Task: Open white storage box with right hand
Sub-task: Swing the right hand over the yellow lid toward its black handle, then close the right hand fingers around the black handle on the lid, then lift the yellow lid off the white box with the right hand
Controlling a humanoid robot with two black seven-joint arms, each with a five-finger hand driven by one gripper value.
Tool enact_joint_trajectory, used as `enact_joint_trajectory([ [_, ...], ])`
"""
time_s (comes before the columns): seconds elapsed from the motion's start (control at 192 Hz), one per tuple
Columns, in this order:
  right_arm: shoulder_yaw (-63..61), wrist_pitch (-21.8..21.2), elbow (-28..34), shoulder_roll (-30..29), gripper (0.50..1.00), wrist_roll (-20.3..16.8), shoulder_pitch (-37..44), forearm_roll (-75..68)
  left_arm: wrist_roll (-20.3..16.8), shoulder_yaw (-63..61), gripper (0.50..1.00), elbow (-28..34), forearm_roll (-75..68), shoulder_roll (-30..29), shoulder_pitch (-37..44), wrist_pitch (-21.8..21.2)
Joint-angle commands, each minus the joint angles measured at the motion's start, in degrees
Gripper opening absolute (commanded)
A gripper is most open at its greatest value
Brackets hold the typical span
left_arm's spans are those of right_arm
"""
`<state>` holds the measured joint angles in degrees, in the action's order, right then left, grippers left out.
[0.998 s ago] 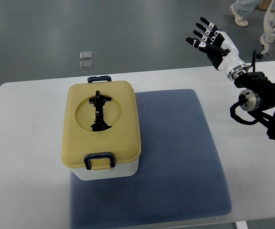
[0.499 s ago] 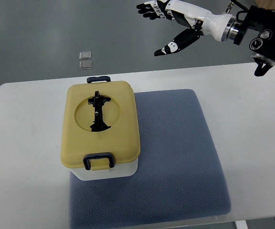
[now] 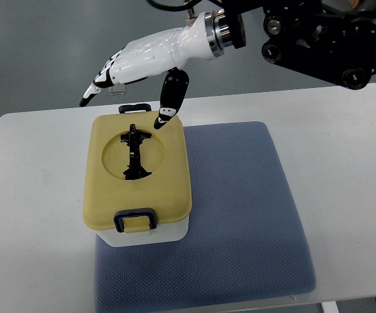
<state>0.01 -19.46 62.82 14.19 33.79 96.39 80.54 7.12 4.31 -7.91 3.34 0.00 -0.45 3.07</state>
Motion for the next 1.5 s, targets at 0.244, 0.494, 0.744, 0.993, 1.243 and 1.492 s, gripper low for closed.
enact_joint_trajectory([
  [0.244,6.1,0.7,-1.0,-6.2,0.866,0.1,2.5,9.1,0.0,0.0,1.000,0.0,0.0,0.0,0.0,0.0],
  [0.494,6.1,0.7,-1.4,-6.0,0.776,-0.2,1.8,10.3,0.0,0.0,1.000,0.0,0.0,0.0,0.0,0.0],
  [0.744,6.0,0.8,-1.4,-6.5,0.652,-0.3,0.2,10.5,0.0,0.0,1.000,0.0,0.0,0.0,0.0,0.0],
  [0.993,5.9,2.1,-1.5,-6.5,0.588,-0.4,-0.2,10.4,0.0,0.0,1.000,0.0,0.0,0.0,0.0,0.0],
  [1.243,5.4,2.1,-1.4,-6.5,0.500,-0.3,-0.2,10.4,0.0,0.0,1.000,0.0,0.0,0.0,0.0,0.0],
  [1.492,5.1,2.1,-1.4,-6.3,0.500,0.1,-0.1,9.7,0.0,0.0,1.000,0.0,0.0,0.0,0.0,0.0],
])
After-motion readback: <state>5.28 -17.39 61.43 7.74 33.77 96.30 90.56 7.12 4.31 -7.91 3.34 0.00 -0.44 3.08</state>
